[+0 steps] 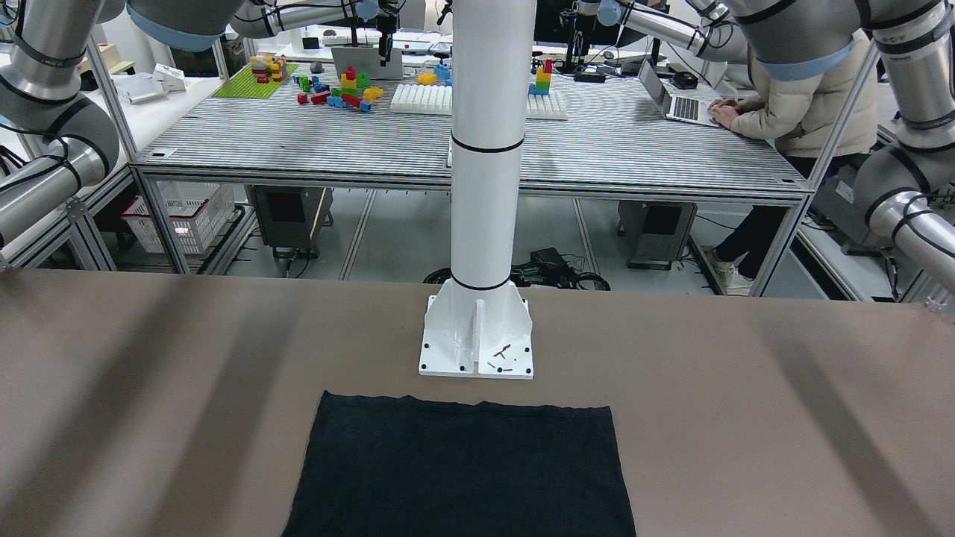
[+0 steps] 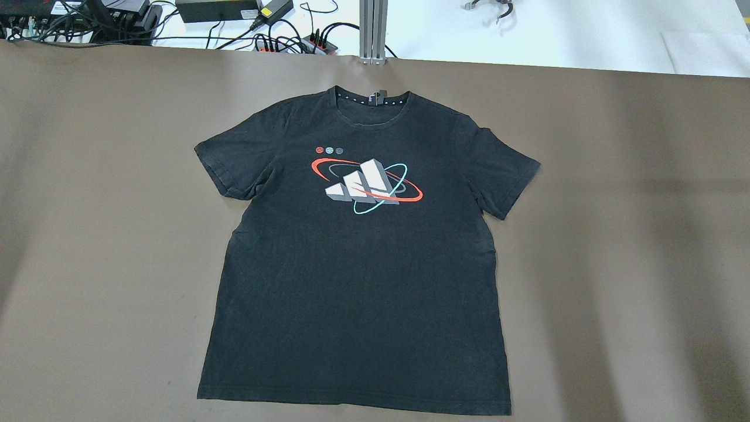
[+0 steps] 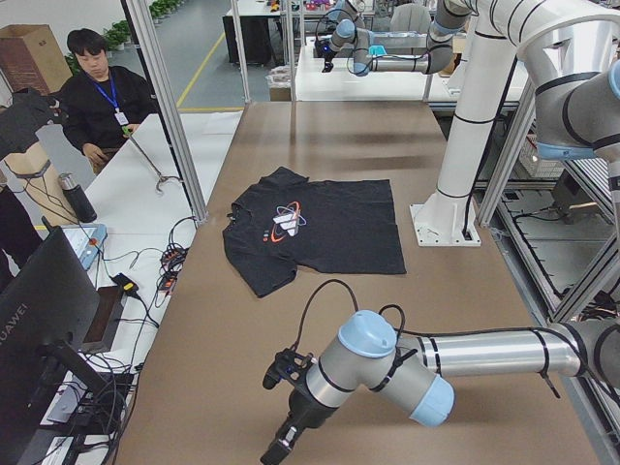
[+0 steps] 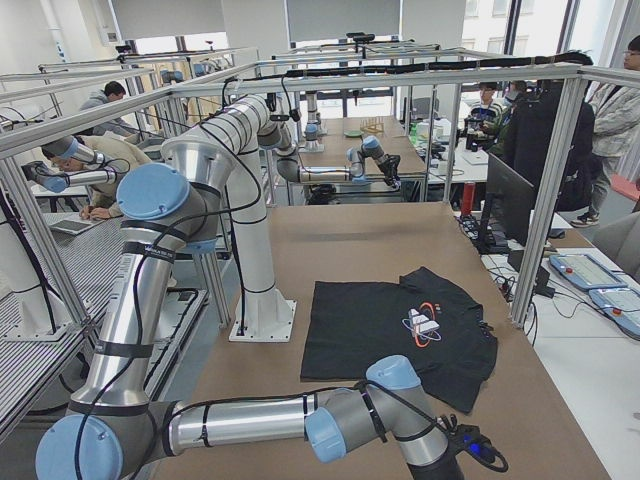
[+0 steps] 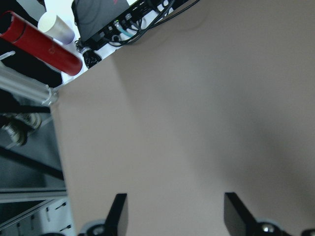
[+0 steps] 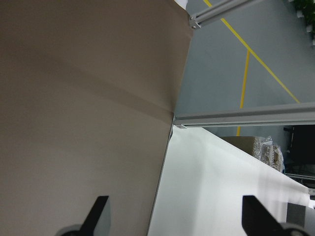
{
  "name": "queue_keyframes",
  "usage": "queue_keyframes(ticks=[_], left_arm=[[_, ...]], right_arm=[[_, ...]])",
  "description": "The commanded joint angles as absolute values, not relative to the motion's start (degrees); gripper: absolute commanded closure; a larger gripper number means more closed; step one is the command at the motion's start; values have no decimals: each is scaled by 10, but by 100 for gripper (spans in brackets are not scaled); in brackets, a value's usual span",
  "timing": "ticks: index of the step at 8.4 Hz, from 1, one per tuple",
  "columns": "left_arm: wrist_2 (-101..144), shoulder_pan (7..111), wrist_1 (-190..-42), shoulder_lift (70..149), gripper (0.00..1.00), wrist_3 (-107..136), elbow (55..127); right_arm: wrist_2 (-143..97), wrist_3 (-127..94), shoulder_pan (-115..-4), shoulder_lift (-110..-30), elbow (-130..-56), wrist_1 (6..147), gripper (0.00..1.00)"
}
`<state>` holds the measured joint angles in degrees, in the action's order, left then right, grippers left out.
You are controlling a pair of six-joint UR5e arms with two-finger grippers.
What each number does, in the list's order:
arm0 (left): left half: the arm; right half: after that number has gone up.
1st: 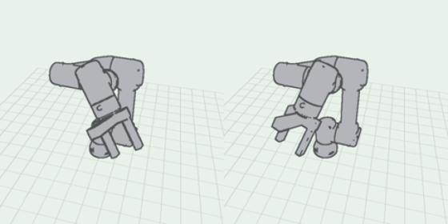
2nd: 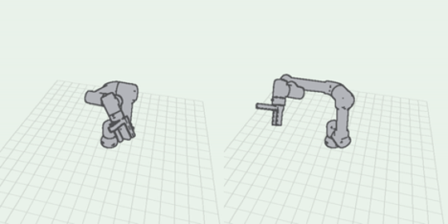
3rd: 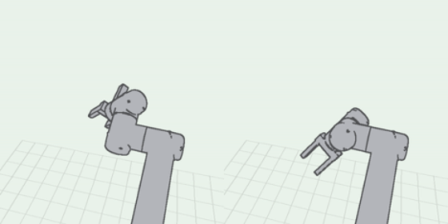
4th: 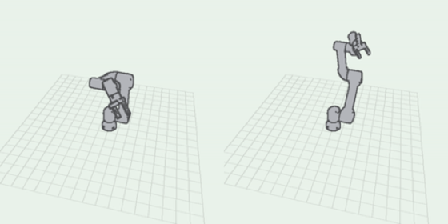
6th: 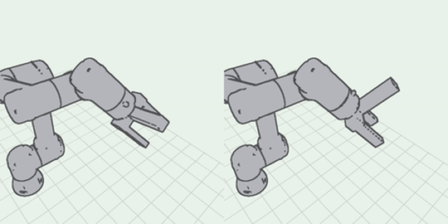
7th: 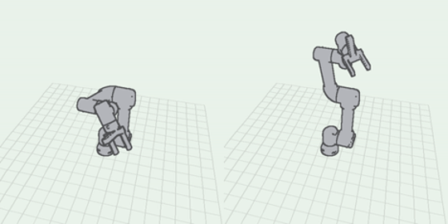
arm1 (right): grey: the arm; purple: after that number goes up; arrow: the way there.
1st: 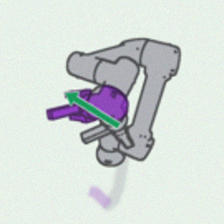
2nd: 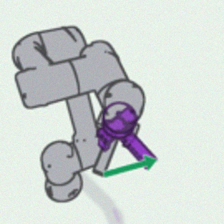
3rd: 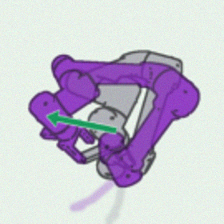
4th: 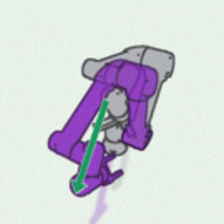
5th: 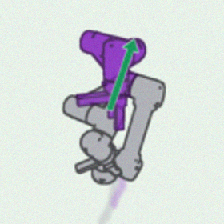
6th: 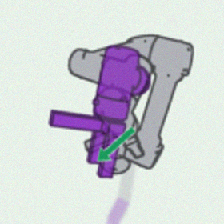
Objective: Fold clothes
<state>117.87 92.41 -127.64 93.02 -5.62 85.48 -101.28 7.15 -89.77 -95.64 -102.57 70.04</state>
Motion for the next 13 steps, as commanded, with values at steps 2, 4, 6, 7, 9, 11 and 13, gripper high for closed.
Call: queue_keyframes(ticks=[2,4,6,7,9,11,13], left_arm=[[1209,805,-1280,1057,26,116,776],[1208,733,-1292,1096,26,243,778],[1204,654,-1299,1156,26,355,760],[1202,621,-1299,1184,27,402,751],[1201,586,-1320,1241,28,418,681],[1171,566,-1367,1275,29,419,602],[1170,564,-1368,1272,30,414,592]], right_arm=[[-1078,-191,-775,-868,-998,698,6],[-1074,-355,-665,-820,-997,693,6],[-1070,-459,-587,-762,-970,690,6],[-1070,-471,-584,-755,-968,689,6],[-1071,-471,-576,-752,-968,689,6],[-1071,-471,-569,-752,-967,688,6],[-1070,-471,-564,-752,-968,688,6]])
